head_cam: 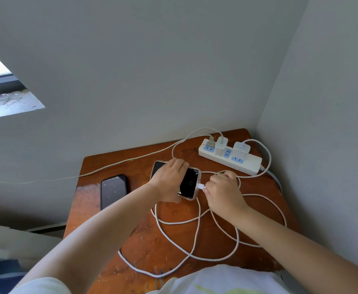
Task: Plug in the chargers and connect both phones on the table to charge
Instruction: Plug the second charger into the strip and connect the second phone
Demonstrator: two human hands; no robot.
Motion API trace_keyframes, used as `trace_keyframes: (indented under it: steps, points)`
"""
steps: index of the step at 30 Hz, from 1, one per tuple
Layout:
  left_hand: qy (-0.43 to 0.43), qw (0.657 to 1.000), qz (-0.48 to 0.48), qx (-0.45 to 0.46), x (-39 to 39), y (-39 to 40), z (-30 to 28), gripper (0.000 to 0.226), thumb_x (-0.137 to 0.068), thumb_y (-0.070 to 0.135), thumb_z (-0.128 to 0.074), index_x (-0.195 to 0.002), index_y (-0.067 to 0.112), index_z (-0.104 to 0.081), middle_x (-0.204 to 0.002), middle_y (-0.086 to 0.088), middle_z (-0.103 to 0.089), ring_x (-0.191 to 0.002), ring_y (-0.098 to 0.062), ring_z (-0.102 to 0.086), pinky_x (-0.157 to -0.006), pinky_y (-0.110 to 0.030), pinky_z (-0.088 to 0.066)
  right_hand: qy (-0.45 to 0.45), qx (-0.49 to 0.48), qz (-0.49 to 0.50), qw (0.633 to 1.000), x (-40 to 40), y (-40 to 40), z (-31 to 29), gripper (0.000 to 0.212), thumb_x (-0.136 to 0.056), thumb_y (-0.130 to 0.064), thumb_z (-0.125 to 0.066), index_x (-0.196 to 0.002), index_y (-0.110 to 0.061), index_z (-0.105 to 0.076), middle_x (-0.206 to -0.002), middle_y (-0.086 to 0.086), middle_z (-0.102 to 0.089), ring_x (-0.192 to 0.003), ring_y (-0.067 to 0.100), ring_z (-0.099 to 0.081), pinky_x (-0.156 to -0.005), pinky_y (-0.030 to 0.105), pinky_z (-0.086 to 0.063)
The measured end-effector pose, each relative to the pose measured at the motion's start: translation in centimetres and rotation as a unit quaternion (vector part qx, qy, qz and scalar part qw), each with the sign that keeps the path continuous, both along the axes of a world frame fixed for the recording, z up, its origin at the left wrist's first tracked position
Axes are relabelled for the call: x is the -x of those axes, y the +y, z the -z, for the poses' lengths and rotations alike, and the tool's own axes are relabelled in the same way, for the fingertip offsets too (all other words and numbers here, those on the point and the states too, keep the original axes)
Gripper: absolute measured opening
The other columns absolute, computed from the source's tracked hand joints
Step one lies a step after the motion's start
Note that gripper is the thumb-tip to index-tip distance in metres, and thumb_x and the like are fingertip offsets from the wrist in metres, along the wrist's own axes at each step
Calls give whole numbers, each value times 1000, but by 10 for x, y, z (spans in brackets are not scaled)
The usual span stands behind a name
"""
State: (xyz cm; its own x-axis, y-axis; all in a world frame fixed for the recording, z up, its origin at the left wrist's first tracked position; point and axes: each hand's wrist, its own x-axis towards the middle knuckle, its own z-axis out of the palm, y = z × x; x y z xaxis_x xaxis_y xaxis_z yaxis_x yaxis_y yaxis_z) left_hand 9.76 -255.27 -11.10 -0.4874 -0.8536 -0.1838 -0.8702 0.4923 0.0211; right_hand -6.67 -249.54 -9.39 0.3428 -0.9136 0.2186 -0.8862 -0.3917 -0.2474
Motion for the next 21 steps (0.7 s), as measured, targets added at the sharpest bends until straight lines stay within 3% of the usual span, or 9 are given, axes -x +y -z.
trace_keyframes:
  steps: [9,14,17,19,21]
  points:
    - [10,1000,-8,-1,4,-1,3,95,-58,30,-79,-136,11,-27,-137,-7,-37,-126,-23,-31,-101,-31,-35,10,-1,-7,1000,9,-6,-2,23,-51,2,-85,-45,-8,-65,-40,4,-57,-41,20,-56,-52,35,-50]
    - [-18,998,52,21,-1,-1,2,93,-61,26,-79,-136,11,-26,-138,-9,-36,-127,-25,-29,-104,-33,-32,-42,-7,-8,999,3,7,8,21,-52,-4,-86,-47,-9,-66,-40,3,-56,-39,17,-55,-51,34,-51]
    - [-67,992,106,24,-11,-2,-1,92,-65,26,-76,-138,10,-22,-143,-10,-32,-132,-26,-23,-109,-35,-23,-67,-63,-56,994,9,11,19,15,-73,-15,-77,-63,-5,-71,-52,8,-62,-52,21,-59,-67,41,-49]
    - [-102,988,115,10,-21,-2,-4,92,-69,23,-75,-140,11,-18,-146,-10,-28,-135,-27,-19,-111,-35,-19,-94,-131,-69,984,15,9,29,26,-89,-25,-59,-78,-4,-71,-67,11,-67,-67,22,-60,-81,35,-41]
    - [-126,985,117,-6,-35,-1,-6,90,-71,20,-73,-141,12,-17,-148,-10,-25,-137,-27,-16,-111,-35,-18,-119,-150,-70,979,21,8,38,30,-93,-24,-51,-83,-3,-70,-77,13,-68,-76,22,-60,-84,35,-42]
